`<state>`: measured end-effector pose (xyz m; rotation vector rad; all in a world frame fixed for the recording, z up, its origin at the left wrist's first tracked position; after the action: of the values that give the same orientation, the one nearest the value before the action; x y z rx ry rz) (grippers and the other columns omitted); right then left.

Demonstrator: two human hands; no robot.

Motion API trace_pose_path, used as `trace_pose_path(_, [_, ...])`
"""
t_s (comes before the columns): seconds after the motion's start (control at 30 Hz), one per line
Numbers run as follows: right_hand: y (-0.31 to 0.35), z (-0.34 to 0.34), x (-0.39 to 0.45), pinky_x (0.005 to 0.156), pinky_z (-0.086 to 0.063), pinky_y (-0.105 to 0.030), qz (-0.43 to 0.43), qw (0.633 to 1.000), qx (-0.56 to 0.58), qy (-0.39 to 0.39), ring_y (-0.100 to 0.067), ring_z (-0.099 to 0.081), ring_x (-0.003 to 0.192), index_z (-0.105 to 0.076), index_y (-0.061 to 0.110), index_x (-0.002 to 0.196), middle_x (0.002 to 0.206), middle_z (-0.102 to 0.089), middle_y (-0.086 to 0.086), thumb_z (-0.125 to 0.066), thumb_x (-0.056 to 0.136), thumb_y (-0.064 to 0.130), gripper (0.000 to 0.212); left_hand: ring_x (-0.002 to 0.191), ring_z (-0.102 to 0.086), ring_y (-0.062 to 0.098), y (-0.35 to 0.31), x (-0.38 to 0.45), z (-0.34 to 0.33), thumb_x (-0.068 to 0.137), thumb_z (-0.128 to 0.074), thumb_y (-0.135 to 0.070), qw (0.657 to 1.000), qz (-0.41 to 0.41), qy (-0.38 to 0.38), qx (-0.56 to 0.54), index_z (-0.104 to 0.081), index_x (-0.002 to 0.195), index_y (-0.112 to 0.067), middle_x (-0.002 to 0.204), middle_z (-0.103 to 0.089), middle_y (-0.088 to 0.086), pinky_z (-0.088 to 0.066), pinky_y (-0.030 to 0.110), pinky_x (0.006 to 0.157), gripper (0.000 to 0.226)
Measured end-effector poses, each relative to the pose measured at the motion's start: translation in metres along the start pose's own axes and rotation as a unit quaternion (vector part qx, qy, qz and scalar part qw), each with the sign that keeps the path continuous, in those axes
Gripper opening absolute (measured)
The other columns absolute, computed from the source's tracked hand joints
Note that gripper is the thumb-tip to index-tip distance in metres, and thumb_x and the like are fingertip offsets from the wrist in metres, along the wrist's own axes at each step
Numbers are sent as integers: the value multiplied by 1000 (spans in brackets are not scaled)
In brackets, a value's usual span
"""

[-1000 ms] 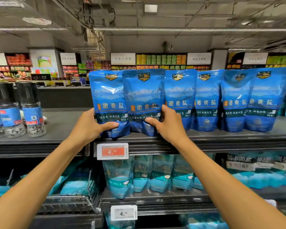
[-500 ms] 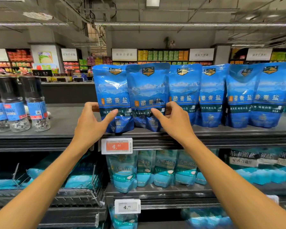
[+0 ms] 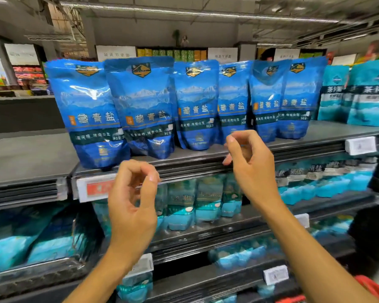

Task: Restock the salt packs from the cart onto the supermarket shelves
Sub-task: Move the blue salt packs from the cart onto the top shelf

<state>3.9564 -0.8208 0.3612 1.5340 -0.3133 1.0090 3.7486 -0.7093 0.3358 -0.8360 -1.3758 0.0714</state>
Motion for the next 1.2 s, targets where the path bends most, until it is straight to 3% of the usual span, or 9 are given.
trace_pose_path(0.2, [-53,135,-73,50,-43,-18,-71,993,-35,-89,-9,-57,52,-60,29,88,78,-69,-1,-57,97,29,9,57,-44,13,31,-79,-142,93,-52,-39,973,110,150,-139,-55,85,-25,77,-55,5,-34,28,52,16])
trace_pose_path(0.37, [-91,280,-172,53,-52,-29,-165,960,-155,-167,-17,-61,59,-62,28,94,78,-67,-1,-58,94,39,11,55,-45,8,43,-187,-277,89,-55,-38,907,217,293,-209,-54,85,-30,72,-56,3,-37,16,51,10])
trace_pose_path(0.43, [-104,333,-216,51,-50,-22,-201,937,-198,-207,-14,-62,59,-63,32,93,78,-69,3,-58,95,40,10,54,-45,9,47,-237,-325,89,-54,-37,878,250,354,-201,-53,87,-31,71,-56,4,-37,18,50,6])
trace_pose_path(0.7, [-185,515,-440,55,-46,-16,-392,777,-277,-407,-4,-61,56,-64,33,85,70,-68,10,-56,94,49,20,45,-50,1,51,-467,-483,99,-49,-2,710,416,554,-123,-52,89,-15,67,-58,-3,-39,10,44,17])
trace_pose_path(0.8, [-210,546,-531,62,-42,-28,-471,696,-321,-437,1,-57,61,-65,20,86,65,-62,12,-60,98,25,15,41,-49,0,60,-555,-510,103,-46,-13,628,473,615,-57,-52,94,-15,70,-57,0,-36,15,35,11])
trace_pose_path(0.87, [-226,556,-592,64,-39,-30,-530,643,-319,-452,-15,-60,68,-68,12,93,76,-68,0,-59,99,20,13,41,-48,8,71,-615,-523,104,-43,-23,566,497,657,-1,-53,98,-13,71,-57,1,-32,17,35,15])
trace_pose_path(1.03, [-280,544,-718,62,-40,-38,-681,545,-277,-403,-23,-56,71,-62,-3,106,82,-64,-10,-54,101,18,23,38,-53,6,121,-757,-539,103,-46,-23,449,525,716,99,-54,78,-19,67,-57,1,-38,19,38,27])
trace_pose_path(1.13, [-312,530,-777,67,-38,-34,-742,498,-239,-379,-33,-64,89,-59,7,100,93,-67,-16,-55,100,24,17,58,-57,16,149,-832,-538,99,-50,-22,396,507,756,119,-58,92,-9,73,-59,5,-44,25,42,16])
trace_pose_path(1.2, [-342,525,-811,64,-31,-30,-770,484,-223,-351,-28,-59,84,-50,19,84,83,-60,-6,-55,100,20,16,71,-59,26,165,-879,-539,99,-49,-18,382,489,773,134,-57,109,1,79,-59,11,-50,33,54,23])
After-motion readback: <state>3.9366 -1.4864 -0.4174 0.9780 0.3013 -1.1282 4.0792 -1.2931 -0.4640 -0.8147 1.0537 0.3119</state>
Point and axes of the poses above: each hand's wrist, its own x-axis towards the middle knuckle, its own z-axis out of the back of the hand, y = z × x, the point moved 6 cm from there along x, towards the middle knuckle
